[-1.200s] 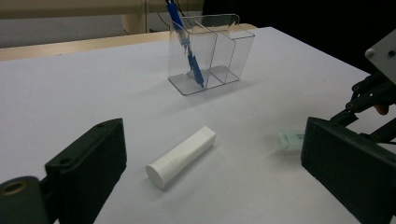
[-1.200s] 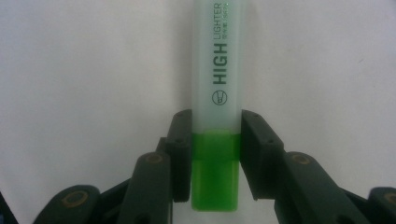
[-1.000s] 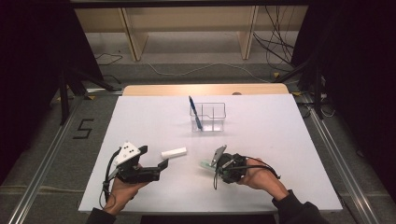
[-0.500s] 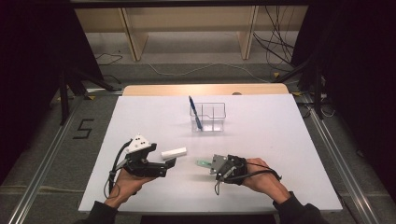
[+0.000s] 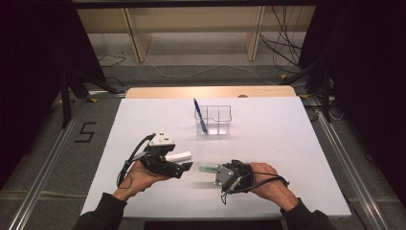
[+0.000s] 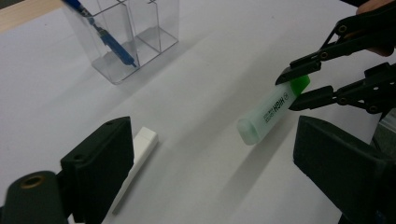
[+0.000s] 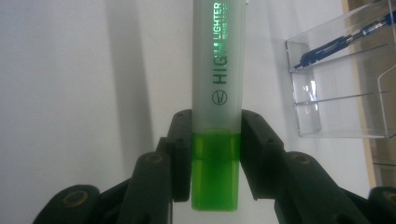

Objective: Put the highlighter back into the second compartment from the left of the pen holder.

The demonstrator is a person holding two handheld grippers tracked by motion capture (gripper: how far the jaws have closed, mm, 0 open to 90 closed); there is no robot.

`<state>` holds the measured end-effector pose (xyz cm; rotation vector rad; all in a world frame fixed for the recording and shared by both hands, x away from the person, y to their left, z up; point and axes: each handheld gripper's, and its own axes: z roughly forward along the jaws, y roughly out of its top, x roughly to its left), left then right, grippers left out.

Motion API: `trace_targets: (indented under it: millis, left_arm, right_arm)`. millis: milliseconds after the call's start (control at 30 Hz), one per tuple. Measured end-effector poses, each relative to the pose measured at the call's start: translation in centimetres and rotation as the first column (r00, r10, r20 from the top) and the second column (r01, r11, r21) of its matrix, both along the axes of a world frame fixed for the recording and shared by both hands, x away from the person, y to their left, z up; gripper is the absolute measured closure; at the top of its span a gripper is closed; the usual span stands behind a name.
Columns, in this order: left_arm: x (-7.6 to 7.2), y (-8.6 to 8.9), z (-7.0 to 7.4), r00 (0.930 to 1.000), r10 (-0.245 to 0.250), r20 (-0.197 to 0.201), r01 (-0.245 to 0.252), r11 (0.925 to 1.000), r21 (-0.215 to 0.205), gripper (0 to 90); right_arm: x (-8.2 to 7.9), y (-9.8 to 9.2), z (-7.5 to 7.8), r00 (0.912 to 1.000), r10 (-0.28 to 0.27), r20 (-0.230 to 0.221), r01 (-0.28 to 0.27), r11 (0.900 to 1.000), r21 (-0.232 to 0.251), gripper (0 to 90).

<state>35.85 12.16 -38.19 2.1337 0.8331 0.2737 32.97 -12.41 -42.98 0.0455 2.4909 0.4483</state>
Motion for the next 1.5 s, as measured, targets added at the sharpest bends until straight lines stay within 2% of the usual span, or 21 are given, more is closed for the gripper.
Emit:
trace_targets:
  millis: [100,267,467,700,733,767,800,833,867,900,933,967,1033,1133,1167,1200,1267,1367,1433,1467,1500]
  left_arm:
    - [0.4,-0.9,0.0,0.9991,-0.033,-0.025,0.034,0.9986,0.041,13.4]
    - [0.9,-1.8,0.0,0.9961,-0.068,-0.057,0.072,0.9947,0.074,14.5]
    - [1.5,-2.8,-0.3,0.9853,-0.115,-0.127,0.131,0.9837,0.124,15.0]
    - [2.2,-3.6,-0.9,0.9702,-0.151,-0.190,0.185,0.9669,0.176,15.7]
    - [2.2,-3.7,-1.0,0.9674,-0.153,-0.202,0.190,0.9644,0.184,15.8]
    - [2.2,-3.8,-1.0,0.9656,-0.156,-0.208,0.195,0.9633,0.184,16.1]
    - [2.3,-3.9,-1.0,0.9617,-0.167,-0.218,0.209,0.9600,0.187,16.3]
    - [2.3,-4.1,-1.0,0.9614,-0.164,-0.221,0.206,0.9610,0.184,16.4]
    - [2.4,-4.2,-1.0,0.9566,-0.179,-0.230,0.225,0.9552,0.192,17.0]
    - [2.4,-4.4,-1.0,0.9542,-0.182,-0.237,0.229,0.9546,0.190,17.5]
    - [2.4,-4.5,-1.0,0.9522,-0.184,-0.244,0.232,0.9545,0.187,17.9]
    - [2.6,-4.6,-1.0,0.9499,-0.191,-0.247,0.242,0.9496,0.199,18.3]
    - [2.7,-4.8,-1.1,0.9451,-0.194,-0.263,0.251,0.9462,0.204,18.6]
    - [3.0,-4.9,-1.2,0.9393,-0.196,-0.282,0.259,0.9435,0.207,19.8]
    - [3.1,-4.9,-1.3,0.9369,-0.196,-0.290,0.260,0.9445,0.201,20.3]
    - [3.2,-4.9,-1.3,0.9352,-0.203,-0.290,0.269,0.9398,0.210,20.5]
    - [3.3,-5.0,-1.5,0.9323,-0.201,-0.301,0.269,0.9409,0.206,20.5]
    - [3.4,-5.2,-1.8,0.9257,-0.209,-0.315,0.285,0.9333,0.218,21.6]
    - [3.4,-5.4,-2.0,0.9217,-0.210,-0.326,0.291,0.9310,0.221,22.1]
    - [3.4,-5.5,-2.1,0.9202,-0.212,-0.329,0.293,0.9308,0.219,22.2]
    - [3.4,-5.5,-2.1,0.9174,-0.218,-0.333,0.301,0.9279,0.220,22.7]
  right_arm:
    - [-0.1,0.0,0.0,0.9991,0.031,0.027,-0.031,0.999,-0.019,67.3]
    - [-0.7,0.2,-0.3,0.9918,0.090,0.091,-0.084,0.995,-0.062,67.3]
    - [-1.3,0.5,-0.6,0.9822,0.126,0.139,-0.113,0.989,-0.098,67.3]
    - [-1.8,0.7,-1.0,0.9593,0.192,0.207,-0.167,0.977,-0.135,67.3]
    - [-1.7,0.8,-1.0,0.9499,0.214,0.228,-0.183,0.972,-0.146,67.3]
    - [-1.8,0.8,-1.0,0.9508,0.215,0.223,-0.184,0.971,-0.152,67.3]
    - [-1.8,0.8,-1.1,0.9462,0.224,0.234,-0.192,0.970,-0.152,67.3]
    - [-1.8,0.8,-1.1,0.9423,0.235,0.239,-0.199,0.966,-0.164,67.3]
    - [-1.9,0.9,-1.1,0.9421,0.231,0.243,-0.194,0.967,-0.167,67.3]
    - [-1.9,0.9,-1.2,0.9380,0.238,0.252,-0.198,0.965,-0.173,67.3]
    - [-2.0,0.9,-1.2,0.9397,0.233,0.250,-0.194,0.966,-0.173,67.3]
    - [-2.1,0.9,-1.2,0.9359,0.241,0.257,-0.199,0.963,-0.179,67.3]
    - [-2.2,1.0,-1.4,0.9286,0.248,0.276,-0.204,0.963,-0.179,67.3]
    - [-2.4,1.0,-1.5,0.9225,0.260,0.285,-0.210,0.958,-0.196,67.3]
    - [-2.4,1.1,-1.5,0.9153,0.274,0.296,-0.220,0.954,-0.202,67.3]
    - [-2.5,1.1,-1.6,0.9145,0.273,0.298,-0.219,0.954,-0.204,67.3]
    - [-2.5,1.2,-1.6,0.9092,0.284,0.304,-0.226,0.950,-0.214,67.3]
    - [-2.6,1.3,-1.9,0.9035,0.288,0.318,-0.224,0.949,-0.223,67.3]
    - [-2.7,1.4,-1.9,0.8950,0.301,0.329,-0.232,0.944,-0.233,67.3]
    - [-2.7,1.4,-1.9,0.8957,0.300,0.328,-0.229,0.944,-0.237,67.3]
    - [-2.7,1.4,-2.0,0.8917,0.303,0.336,-0.232,0.944,-0.236,67.3]
